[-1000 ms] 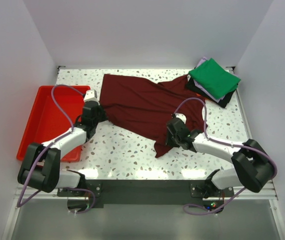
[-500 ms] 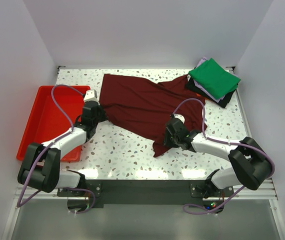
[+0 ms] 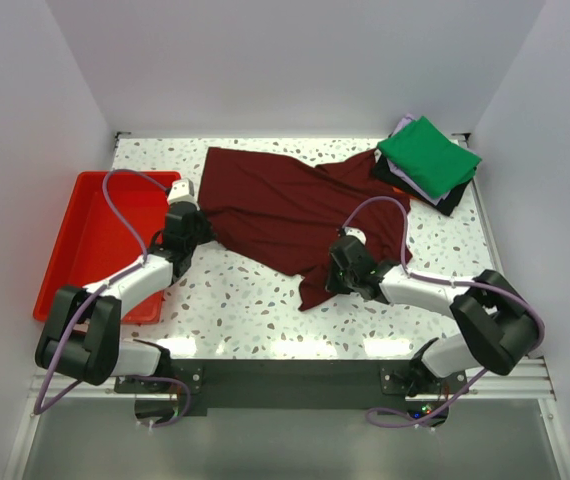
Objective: Fold and stack the t-shirts
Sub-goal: Fold the tshirt
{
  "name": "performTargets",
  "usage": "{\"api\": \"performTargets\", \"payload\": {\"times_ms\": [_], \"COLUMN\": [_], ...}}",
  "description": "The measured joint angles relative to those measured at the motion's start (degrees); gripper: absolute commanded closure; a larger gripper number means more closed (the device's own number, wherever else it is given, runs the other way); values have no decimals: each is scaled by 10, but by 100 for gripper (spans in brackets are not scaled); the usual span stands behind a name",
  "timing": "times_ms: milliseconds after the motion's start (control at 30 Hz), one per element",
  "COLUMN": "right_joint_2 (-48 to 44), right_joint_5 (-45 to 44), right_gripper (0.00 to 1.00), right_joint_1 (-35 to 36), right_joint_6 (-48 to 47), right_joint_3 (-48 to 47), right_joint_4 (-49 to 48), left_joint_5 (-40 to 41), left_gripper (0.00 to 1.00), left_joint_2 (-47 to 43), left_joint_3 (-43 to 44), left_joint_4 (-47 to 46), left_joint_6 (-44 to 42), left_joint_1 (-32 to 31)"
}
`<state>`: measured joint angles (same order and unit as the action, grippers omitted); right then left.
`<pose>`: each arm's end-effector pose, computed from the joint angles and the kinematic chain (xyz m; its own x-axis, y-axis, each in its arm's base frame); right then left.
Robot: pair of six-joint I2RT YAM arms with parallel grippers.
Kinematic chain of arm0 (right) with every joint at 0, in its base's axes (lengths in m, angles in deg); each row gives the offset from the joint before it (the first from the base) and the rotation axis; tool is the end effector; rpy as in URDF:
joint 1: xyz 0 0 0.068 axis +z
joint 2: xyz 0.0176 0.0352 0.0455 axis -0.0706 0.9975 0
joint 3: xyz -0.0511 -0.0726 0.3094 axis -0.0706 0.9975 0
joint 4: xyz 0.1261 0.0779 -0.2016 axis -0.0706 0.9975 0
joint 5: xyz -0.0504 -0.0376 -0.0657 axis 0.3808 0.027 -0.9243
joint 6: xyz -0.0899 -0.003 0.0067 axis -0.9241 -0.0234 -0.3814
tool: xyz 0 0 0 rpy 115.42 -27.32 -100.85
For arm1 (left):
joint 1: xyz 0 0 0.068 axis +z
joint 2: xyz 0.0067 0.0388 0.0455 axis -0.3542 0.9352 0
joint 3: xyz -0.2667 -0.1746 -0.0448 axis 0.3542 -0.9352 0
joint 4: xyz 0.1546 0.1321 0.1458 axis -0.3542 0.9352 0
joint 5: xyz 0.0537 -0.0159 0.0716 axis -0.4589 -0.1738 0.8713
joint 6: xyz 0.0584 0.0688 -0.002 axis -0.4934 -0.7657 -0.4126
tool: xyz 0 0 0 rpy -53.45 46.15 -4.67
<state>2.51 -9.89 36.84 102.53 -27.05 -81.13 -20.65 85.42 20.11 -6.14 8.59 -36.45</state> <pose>0.2154 0.1724 0.1751 -0.8363 0.1751 -0.5195 -0.0203 0.9371 0.3485 0.2891 -0.0637 0.2313 -0.4607 -0.3674 -0.8079 -0.1562 0.9297 -0.3337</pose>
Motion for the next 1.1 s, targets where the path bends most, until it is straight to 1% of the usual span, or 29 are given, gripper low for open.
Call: {"api": "performTargets", "payload": {"times_ms": [67, 233, 367, 767, 933, 1100], "right_joint_2": [0, -4, -35, -227, -309, -391], "right_joint_5": [0, -1, -8, -72, -100, -127], "right_gripper": [100, 100, 100, 100, 100, 100], "right_joint_1": [0, 0, 1, 3, 3, 3], "right_joint_6": [0, -2, -9, -34, -46, -64], "right_joint_3": [0, 0, 0, -19, -30, -69], "right_joint_4": [0, 5, 27, 132, 184, 225], "left_joint_5": [0, 0, 0, 0, 0, 0], "left_gripper": [100, 100, 100, 100, 100, 100], "left_joint_2": [0, 0, 0, -5, -42, -102], "left_joint_3": [0, 0, 0, -1, -11, -27], "left_joint_4": [0, 0, 0, 4, 16, 34], "left_joint_6": [0, 0, 0, 0, 1, 2], "left_joint_1": [0, 0, 0, 0, 0, 0]}}
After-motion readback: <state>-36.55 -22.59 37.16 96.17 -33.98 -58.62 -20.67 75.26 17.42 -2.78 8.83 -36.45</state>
